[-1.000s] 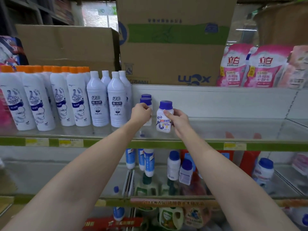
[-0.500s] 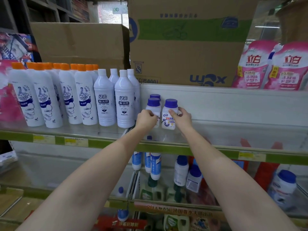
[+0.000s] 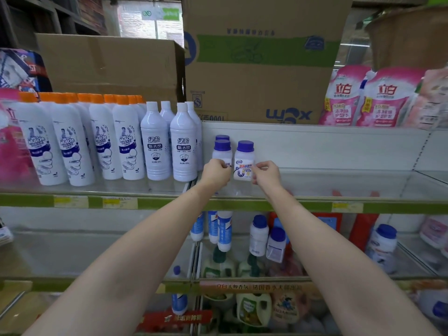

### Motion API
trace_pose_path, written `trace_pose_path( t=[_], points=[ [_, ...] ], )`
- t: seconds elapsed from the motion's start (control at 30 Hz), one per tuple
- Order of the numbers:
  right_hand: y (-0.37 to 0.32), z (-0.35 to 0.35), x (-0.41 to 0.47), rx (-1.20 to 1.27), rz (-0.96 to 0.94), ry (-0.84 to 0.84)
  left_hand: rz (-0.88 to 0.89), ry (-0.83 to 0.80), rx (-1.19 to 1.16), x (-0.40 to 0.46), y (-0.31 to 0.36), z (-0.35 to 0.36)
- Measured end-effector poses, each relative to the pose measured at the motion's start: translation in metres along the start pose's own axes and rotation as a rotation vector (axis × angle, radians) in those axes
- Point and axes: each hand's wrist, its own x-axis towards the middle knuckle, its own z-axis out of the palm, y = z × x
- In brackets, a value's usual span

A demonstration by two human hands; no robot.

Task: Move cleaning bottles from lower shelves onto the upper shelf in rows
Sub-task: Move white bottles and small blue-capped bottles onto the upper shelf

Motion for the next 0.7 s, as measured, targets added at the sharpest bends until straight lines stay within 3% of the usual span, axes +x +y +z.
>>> trace_pose_path(
  t=[0.33,0.7],
  points=[
    [0.041,-0.027,-0.079,-0.090,0.013,0.087,0.048,-0.189,0.052,-0.072,-0.029,0.013],
    [0.155,-0.064,-0.147,-0.236,0.337,0.002,-0.096,-0.373,0.102,-0.122,-0.104,0.087]
  ],
)
